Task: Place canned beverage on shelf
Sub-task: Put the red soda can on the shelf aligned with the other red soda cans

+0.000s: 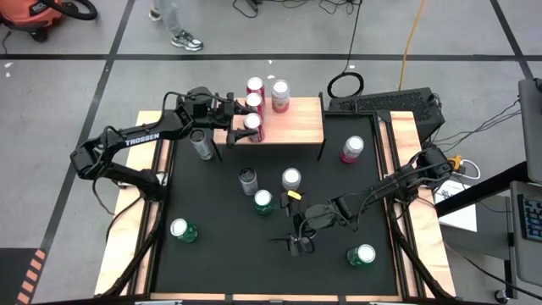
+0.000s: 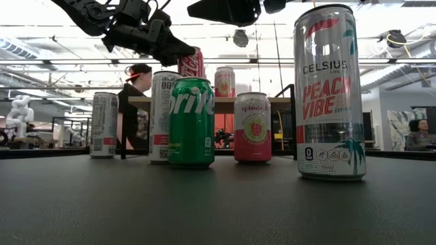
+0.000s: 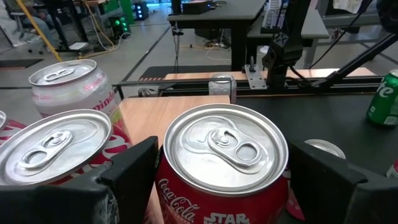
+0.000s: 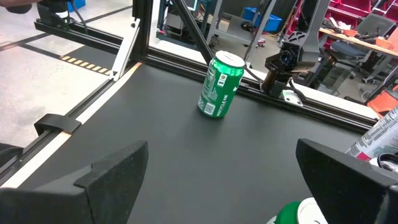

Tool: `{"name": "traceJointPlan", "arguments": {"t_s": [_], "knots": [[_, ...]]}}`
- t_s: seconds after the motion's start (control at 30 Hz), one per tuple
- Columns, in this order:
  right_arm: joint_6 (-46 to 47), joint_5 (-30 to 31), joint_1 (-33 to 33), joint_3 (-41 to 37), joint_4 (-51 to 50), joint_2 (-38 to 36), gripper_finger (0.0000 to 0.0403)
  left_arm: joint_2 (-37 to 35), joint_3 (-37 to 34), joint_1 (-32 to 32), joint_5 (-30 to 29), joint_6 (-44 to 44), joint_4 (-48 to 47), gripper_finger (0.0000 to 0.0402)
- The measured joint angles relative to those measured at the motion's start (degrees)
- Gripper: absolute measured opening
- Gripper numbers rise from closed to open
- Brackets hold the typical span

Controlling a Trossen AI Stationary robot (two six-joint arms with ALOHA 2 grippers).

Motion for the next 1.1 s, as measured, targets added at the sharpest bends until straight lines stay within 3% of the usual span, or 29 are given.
{"name": "traceJointPlan", "arguments": {"t_s": [1.1], "knots": [[0.0,0.0,0.0,0.0,0.0,0.0,0.0389,0.0,0.0,-1.2,-1.2,0.3,1.2,0.0313]]}}
